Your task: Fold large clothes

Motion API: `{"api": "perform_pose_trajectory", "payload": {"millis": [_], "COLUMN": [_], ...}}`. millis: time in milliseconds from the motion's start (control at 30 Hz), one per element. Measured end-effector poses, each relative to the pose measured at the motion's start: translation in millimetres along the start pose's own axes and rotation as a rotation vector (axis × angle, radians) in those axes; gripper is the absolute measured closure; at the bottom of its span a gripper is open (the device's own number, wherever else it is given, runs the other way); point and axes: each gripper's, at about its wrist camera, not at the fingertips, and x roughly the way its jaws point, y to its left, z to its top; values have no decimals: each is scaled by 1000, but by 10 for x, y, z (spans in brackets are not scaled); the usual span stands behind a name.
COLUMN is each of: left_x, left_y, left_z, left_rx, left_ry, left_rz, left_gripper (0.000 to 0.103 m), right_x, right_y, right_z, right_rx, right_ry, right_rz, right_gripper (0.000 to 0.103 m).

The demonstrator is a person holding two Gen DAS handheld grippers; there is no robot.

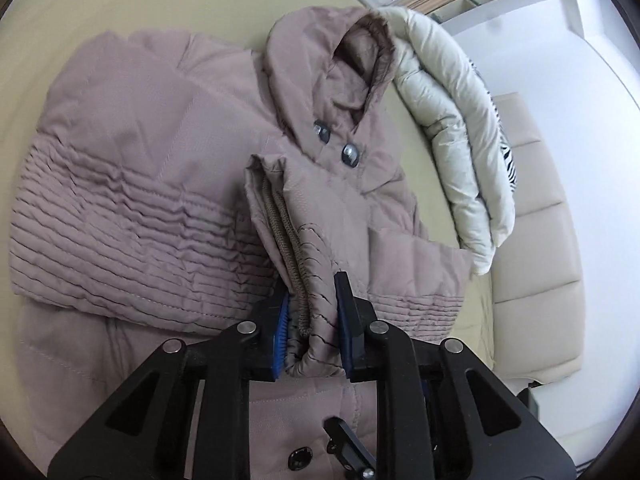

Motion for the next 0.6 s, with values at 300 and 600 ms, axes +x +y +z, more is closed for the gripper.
{"api": "perform_pose_trajectory", "payload": {"millis": [300, 600], "left_x": [-753, -560], "left_y": [411, 781], "left_z": [502, 583], "left_rx": [-7, -5], "left_ry": [-187, -175], "left_rz": [149, 232], "left_gripper": [85, 84], "right_x": [-654, -483], "right_y": [-1573, -2156], "right_z": [-234, 293], "right_rx": [611, 727], "right_ry": [-81, -112], "right_rz": [58, 22], "right_gripper": [41, 66]}}
